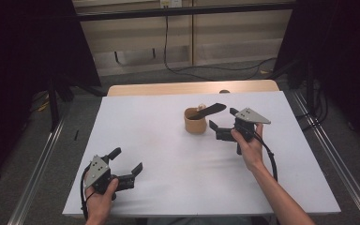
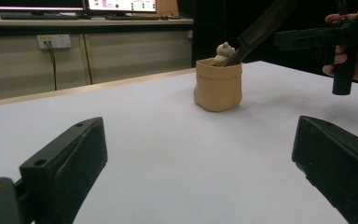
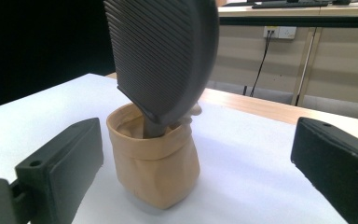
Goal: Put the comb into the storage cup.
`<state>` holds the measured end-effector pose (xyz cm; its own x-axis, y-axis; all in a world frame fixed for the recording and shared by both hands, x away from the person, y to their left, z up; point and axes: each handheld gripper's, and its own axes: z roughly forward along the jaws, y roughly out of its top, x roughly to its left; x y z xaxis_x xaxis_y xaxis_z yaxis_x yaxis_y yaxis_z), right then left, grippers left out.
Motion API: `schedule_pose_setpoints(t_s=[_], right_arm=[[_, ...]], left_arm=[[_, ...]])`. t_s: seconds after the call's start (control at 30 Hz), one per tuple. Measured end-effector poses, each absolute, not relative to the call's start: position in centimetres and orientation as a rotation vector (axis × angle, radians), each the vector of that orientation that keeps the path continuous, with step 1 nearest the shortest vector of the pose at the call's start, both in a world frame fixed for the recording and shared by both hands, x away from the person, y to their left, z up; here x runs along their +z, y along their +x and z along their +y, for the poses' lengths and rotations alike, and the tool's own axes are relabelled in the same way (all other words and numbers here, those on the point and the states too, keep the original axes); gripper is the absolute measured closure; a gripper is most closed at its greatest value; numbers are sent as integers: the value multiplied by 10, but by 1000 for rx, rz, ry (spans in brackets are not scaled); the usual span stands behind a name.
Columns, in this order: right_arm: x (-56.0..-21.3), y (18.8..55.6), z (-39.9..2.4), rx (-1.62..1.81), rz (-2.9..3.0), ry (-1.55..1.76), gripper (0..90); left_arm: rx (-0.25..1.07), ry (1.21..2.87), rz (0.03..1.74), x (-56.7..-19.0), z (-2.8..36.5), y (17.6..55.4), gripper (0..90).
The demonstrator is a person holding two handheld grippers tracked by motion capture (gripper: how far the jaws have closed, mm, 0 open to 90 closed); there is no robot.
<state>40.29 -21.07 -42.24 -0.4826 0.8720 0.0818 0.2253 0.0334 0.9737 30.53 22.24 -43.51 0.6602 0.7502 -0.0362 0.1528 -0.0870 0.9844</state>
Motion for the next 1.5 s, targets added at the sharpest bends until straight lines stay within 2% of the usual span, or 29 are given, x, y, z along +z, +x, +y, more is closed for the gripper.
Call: schedule_pose_setpoints(t_s=[1.5], right_arm=[[-425,333,-246,1419,1637,1131,4]], left_arm=[[624,1572,838,-433,226,297,34]])
